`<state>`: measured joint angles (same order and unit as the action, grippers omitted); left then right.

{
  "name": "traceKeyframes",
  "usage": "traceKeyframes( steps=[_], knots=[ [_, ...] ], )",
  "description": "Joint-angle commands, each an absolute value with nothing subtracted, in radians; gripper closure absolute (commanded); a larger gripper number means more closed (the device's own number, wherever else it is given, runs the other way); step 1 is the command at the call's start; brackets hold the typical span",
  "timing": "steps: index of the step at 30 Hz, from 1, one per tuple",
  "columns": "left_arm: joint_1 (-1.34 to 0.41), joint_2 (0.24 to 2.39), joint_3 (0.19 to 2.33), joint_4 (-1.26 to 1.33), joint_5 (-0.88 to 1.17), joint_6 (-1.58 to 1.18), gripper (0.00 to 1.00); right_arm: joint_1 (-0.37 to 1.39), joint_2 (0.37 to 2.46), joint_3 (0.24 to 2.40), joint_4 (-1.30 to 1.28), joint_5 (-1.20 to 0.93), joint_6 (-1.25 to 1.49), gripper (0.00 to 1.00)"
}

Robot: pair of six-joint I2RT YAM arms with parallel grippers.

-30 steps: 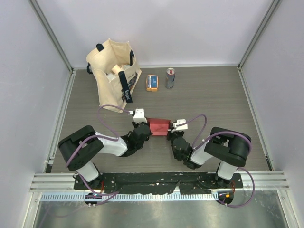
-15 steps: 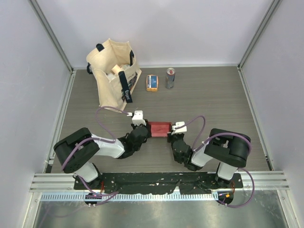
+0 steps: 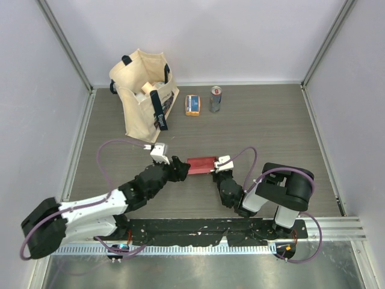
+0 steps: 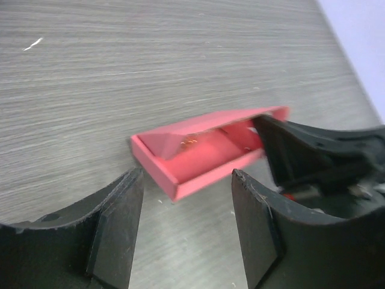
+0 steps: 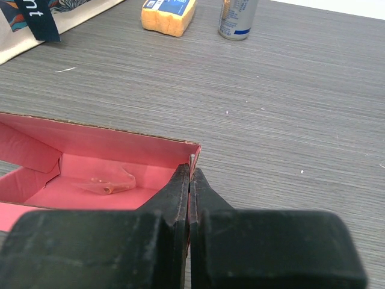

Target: Fold the paper box

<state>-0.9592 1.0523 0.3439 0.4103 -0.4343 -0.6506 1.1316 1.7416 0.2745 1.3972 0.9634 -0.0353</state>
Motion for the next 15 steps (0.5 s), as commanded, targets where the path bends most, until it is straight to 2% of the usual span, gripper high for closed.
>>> traceKeyframes(
  steps=[1, 3, 6, 10, 15],
  knots=[
    [-0.959, 0.844, 0.342, 0.197, -0.253, -0.618, 0.36, 1.137, 1.764, 0.253, 1.667, 0.956, -0.067, 0.98],
    [-0.951, 0.786, 0.43, 0.112, -0.241, -0.62, 0.36, 1.137, 1.761, 0.252, 1.667, 0.953, -0.069, 0.99],
    [-0.896, 0.831, 0.625, -0.02, -0.226, -0.661, 0.42, 1.137, 1.759, 0.247, 1.667, 0.96, -0.069, 0.99],
    [-0.798, 1.105, 0.843, -0.113, -0.105, -0.692, 0.56, 1.137, 1.759, 0.247, 1.667, 0.966, -0.075, 0.98],
    [-0.742, 1.377, 0.982, -0.084, 0.067, -0.698, 0.63, 1.137, 1.761, 0.252, 1.667, 0.969, -0.074, 0.98]
  ],
)
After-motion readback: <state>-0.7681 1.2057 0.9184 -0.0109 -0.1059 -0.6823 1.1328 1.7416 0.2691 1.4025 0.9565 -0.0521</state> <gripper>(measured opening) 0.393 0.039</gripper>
